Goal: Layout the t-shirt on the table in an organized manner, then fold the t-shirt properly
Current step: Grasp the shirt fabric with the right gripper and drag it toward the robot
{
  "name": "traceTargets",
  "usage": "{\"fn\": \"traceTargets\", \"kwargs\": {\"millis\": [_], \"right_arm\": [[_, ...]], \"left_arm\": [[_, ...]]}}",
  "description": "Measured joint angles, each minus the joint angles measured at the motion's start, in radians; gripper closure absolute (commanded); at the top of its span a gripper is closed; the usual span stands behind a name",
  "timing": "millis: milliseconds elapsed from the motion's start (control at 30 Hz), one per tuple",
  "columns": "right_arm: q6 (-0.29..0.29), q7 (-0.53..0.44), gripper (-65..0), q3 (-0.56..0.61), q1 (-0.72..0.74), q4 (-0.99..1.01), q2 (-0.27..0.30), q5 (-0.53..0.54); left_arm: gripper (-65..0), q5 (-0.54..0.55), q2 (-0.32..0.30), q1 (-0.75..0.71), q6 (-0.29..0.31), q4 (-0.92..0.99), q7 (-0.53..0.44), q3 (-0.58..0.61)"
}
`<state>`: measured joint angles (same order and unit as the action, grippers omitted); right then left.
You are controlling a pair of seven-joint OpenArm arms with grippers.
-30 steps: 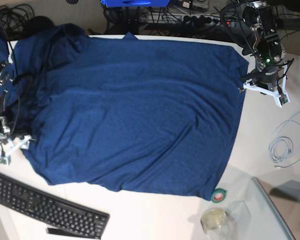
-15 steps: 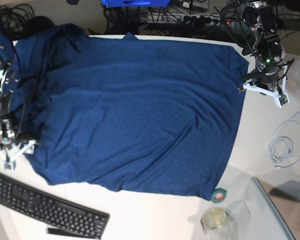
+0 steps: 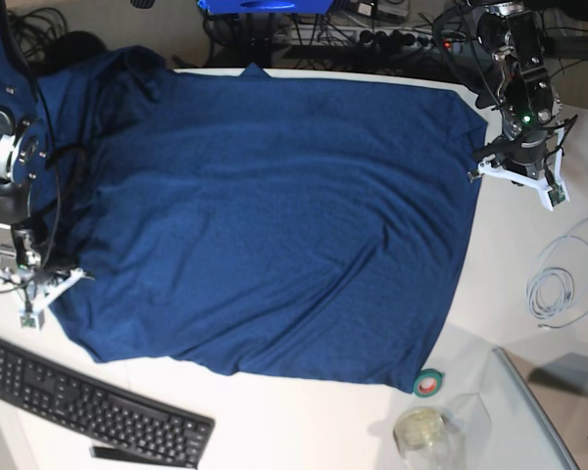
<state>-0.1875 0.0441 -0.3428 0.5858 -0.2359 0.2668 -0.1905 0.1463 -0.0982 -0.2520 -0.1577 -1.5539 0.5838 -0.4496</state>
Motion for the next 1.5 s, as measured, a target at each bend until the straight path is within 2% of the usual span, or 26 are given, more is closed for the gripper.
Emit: {"fn": "traceTargets", "kwargs": {"millis": [100, 167, 267, 367, 467, 600, 733, 900, 1033, 1067, 1133, 1200, 1233, 1267, 1333, 1367, 1400, 1467, 1500], "right_arm": [[0.004, 0.062, -0.2, 0.0, -0.025, -0.119, -0.025, -0.013], [-0.004, 0.154, -0.2, 0.0, -0.048, -0.232, -0.044, -0.013], [-0.103, 0.286, -0.2, 0.0, -0.112, -0.497, -0.077, -0.02], [-0.174, 0.424, -0.2, 0.005, -0.196, -0.769, -0.128, -0.011], [-0.246, 0.568, -0.2, 0.007, -0.309, -1.032, -0.209, -0.021], [-0.385, 0.676, -0.2, 0.009, -0.483, -1.344, -0.301, -0.025], [-0.5, 0.729, -0.2, 0.037, -0.64, -1.542, -0.379, -0.026], [-0.512, 0.742, -0.5, 0.238, -0.843, -1.626, -0.38, -0.013], [-0.511, 0.732, -3.3, 0.359, -0.882, -1.554, -0.381, -0.01], [-0.512, 0.734, -6.9, 0.372, -0.879, -1.515, -0.382, -0.008], [-0.513, 0.752, -18.6, 0.379, -0.879, -1.463, -0.381, -0.02], [-0.513, 0.795, -27.9, 0.379, -0.874, -1.476, -0.38, -0.026], [-0.512, 0.809, -31.8, 0.375, -0.861, -1.506, -0.377, -0.025], [-0.512, 0.809, -33.0, 0.359, -0.845, -1.545, -0.377, -0.021], [-0.516, 0.778, -33.2, 0.259, -0.774, -1.604, -0.391, 0.003], [-0.517, 0.795, -33.3, 0.199, -0.711, -1.603, -0.392, -0.001], [-0.503, 0.802, -33.3, 0.138, -0.651, -1.581, -0.391, -0.012], [-0.41, 0.79, -33.6, 0.027, -0.509, -1.46, -0.375, -0.019], [-0.394, 0.792, -33.6, -0.027, -0.447, -1.376, -0.368, -0.021]], "left_arm": [[0.0, 0.0, 0.0, 0.0, 0.0, 0.0, 0.0, 0.004], [0.0, 0.002, 0.002, 0.0, 0.0, 0.0, 0.0, 0.008], [0.0, 0.001, -0.001, 0.004, 0.0, 0.001, 0.0, 0.006], [0.0, 0.0, 0.002, 0.01, 0.0, 0.001, 0.0, 0.01], [0.0, 0.001, 0.001, 0.013, 0.0, 0.002, 0.0, 0.008], [0.0, 0.0, 0.0, 0.023, 0.0, 0.002, 0.0, 0.01], [0.0, -0.002, -0.001, 0.024, 0.0, 0.002, 0.0, 0.008], [0.0, -0.003, -0.001, 0.03, 0.0, 0.002, 0.002, 0.008], [0.0, -0.007, -0.002, 0.055, 0.0, 0.004, 0.0, 0.012], [0.0, -0.008, -0.003, 0.055, 0.0, 0.005, -0.001, 0.012], [0.0, -0.008, -0.002, 0.051, 0.0, 0.006, 0.0, 0.012], [0.0, -0.008, -0.002, 0.049, 0.0, 0.009, 0.002, 0.011], [0.0, -0.008, -0.002, 0.049, 0.0, 0.009, 0.002, 0.011], [0.0, -0.007, -0.002, 0.049, 0.001, 0.009, 0.0, 0.012], [0.0, -0.007, 0.004, 0.047, 0.0, 0.009, 0.001, 0.013], [0.0, -0.006, 0.005, 0.043, 0.0, 0.01, 0.001, 0.014], [0.0, -0.004, 0.003, 0.039, 0.0, 0.013, 0.001, 0.019], [0.0, -0.007, -0.004, 0.038, -0.006, 0.039, -0.004, 0.051], [0.0, -0.008, -0.004, 0.04, -0.003, 0.055, -0.005, 0.065]]}}
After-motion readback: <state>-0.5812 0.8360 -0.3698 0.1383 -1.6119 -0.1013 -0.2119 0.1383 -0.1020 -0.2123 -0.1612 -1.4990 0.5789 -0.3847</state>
